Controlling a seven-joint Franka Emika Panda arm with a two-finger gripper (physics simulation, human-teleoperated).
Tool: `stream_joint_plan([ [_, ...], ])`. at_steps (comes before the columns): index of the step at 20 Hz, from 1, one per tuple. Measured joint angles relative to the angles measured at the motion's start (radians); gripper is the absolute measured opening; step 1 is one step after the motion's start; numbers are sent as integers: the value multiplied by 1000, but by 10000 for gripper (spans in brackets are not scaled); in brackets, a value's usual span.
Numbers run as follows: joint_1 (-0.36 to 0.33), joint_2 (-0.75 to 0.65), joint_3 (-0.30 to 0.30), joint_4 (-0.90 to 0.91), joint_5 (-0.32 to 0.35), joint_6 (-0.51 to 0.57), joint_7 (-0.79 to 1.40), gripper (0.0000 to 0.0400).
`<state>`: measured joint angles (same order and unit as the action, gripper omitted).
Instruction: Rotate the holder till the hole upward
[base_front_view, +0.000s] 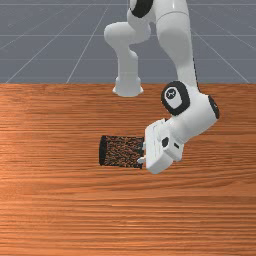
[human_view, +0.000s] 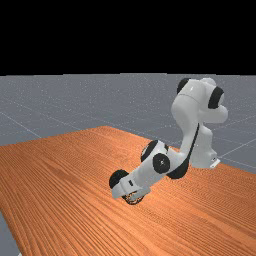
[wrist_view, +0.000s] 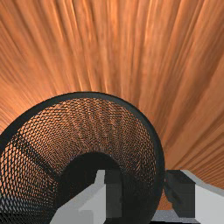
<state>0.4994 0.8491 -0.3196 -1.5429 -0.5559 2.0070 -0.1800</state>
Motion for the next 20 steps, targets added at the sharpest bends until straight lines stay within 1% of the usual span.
stream_joint_plan([
  [1, 7, -3, -5, 10, -7, -5, 4, 82],
  [3, 7, 8, -10, 7, -13, -12, 9, 51],
  [4, -12, 18, 7, 34, 10, -44, -49, 47],
  [5, -32, -29, 23, -34, 32, 41, -41, 44],
  [7, -40, -53, 30, -47, 45, 44, -61, 42],
  [8, -70, -82, 59, -70, 91, 67, -109, 43],
  [9, -65, -95, 53, -72, 86, 57, -109, 43],
  [11, -129, -149, 112, -101, 198, 79, -223, 46],
  [12, -136, -171, 117, -107, 219, 72, -247, 46],
  [13, -196, -194, 176, -109, 350, 54, -367, 49],
  [15, -262, -226, 230, -89, 522, -33, -515, 51],
  [17, -279, -276, 227, -80, 593, -88, -567, 51],
  [18, -285, -330, 222, -143, 637, -78, -632, 52],
  [19, -286, -377, 213, -212, 668, -67, -648, 55],
  [20, -276, -442, 192, -310, 701, -53, -682, 53],
])
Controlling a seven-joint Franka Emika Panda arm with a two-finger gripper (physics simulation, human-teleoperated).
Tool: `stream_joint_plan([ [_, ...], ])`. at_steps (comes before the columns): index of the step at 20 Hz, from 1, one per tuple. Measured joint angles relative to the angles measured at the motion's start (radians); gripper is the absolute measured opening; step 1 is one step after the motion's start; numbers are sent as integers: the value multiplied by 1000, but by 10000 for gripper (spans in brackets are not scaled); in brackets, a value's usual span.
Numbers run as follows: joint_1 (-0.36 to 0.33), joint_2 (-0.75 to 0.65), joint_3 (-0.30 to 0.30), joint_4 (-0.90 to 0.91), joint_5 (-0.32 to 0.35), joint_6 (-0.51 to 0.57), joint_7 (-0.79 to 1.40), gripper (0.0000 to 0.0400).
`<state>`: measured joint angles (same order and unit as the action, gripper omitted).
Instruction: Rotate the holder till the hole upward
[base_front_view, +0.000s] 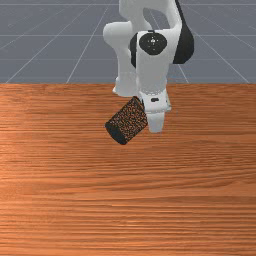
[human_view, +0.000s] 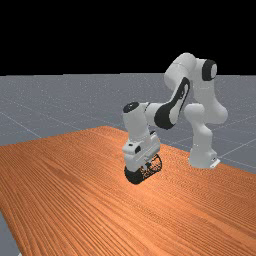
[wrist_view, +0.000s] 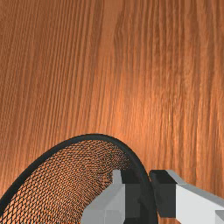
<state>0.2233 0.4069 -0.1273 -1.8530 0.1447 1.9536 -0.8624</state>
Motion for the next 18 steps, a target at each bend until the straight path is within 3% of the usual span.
stream_joint_plan([
  [4, 65, -232, -104, -332, 87, 33, -93, 58],
  [8, -38, -216, -146, -293, 180, -30, -268, 66],
  [9, -49, -228, -166, -303, 165, 26, -290, 180],
  [10, -21, -292, -190, -372, 30, 218, -202, 266],
  [11, -32, -295, -201, -374, -1, 240, -196, 319],
  [12, -31, -306, -212, -390, -87, 285, -135, 351],
  [13, -45, -299, -219, -382, -72, 278, -164, 370],
  [14, -46, -303, -226, -388, -119, 295, -129, 382],
  [18, -53, -300, -226, -390, -108, 299, -134, 398],
])
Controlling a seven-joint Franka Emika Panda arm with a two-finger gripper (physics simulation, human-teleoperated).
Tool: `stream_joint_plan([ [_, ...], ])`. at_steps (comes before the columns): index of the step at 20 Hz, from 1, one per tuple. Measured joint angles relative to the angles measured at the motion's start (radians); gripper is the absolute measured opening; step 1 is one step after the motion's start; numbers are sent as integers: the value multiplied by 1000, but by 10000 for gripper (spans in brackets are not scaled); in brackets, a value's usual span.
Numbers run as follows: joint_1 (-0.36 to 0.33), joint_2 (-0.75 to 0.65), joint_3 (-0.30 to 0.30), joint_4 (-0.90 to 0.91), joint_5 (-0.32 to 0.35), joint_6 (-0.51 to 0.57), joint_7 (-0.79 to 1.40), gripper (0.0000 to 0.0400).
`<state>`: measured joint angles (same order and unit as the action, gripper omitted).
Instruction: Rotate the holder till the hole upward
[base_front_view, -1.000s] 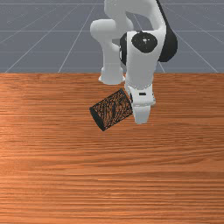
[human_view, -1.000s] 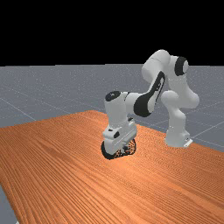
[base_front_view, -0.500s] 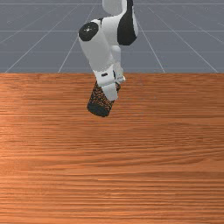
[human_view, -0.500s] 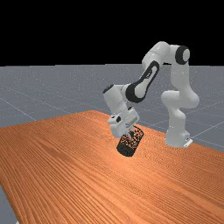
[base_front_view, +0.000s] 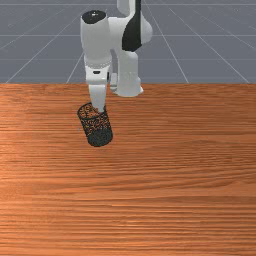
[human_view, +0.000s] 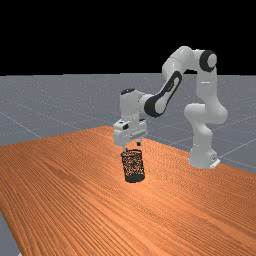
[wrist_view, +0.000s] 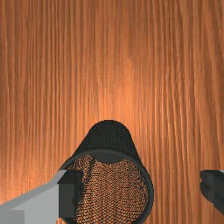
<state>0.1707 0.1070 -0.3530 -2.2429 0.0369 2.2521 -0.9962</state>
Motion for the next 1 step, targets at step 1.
stream_joint_plan([
  [1, 1, -1, 1, -1, 1, 0, 2, 398],
])
